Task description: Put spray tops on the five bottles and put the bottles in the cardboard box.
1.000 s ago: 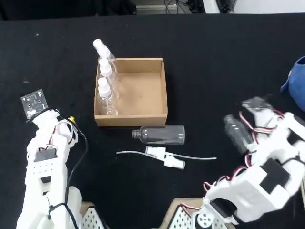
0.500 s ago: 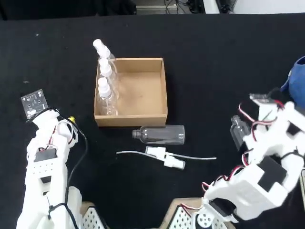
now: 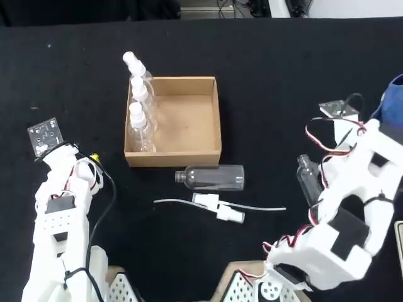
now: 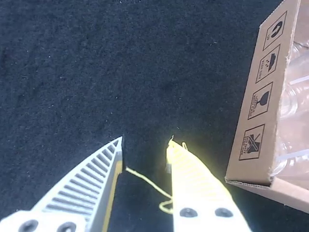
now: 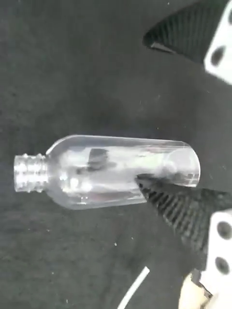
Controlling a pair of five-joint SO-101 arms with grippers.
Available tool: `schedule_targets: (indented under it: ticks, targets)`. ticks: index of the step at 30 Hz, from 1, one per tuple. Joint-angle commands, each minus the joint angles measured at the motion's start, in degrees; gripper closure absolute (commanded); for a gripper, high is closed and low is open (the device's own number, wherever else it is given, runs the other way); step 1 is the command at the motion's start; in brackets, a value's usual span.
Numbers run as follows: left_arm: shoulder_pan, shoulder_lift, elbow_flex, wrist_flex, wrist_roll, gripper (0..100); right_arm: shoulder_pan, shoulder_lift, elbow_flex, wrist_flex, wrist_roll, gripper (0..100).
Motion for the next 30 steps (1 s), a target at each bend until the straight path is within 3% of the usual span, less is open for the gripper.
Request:
schedule_targets:
  ticks: [1, 7, 11, 16, 22, 30]
  targets:
    - [0.57, -1.05, -0.4, -0.7, 0.44, 97, -1.14, -4.79, 2.77, -2.73, 0.53, 63.4]
    - [0.66, -1.05, -0.4, -0.7, 0.44, 97, -1.14, -15.52, 0.22, 5.1, -3.43, 63.5]
    - [0.66, -1.05, -0.4, -0.7, 0.35, 97, -4.92, -20.88, 2.07, 10.73, -3.52, 63.5]
    - [0.66, -1.05, -0.4, -0.7, 0.35, 97, -9.41, -22.2, 15.16, -0.35, -3.78, 63.5]
    - [0.66, -1.58, 0.48, -1.05, 0.35, 97, -9.41, -22.11, 25.54, -19.08, -3.43, 63.5]
    - [0.66, -1.58, 0.4, -1.05, 0.35, 97, -9.85, -22.02, 28.62, -20.84, -3.34, 63.5]
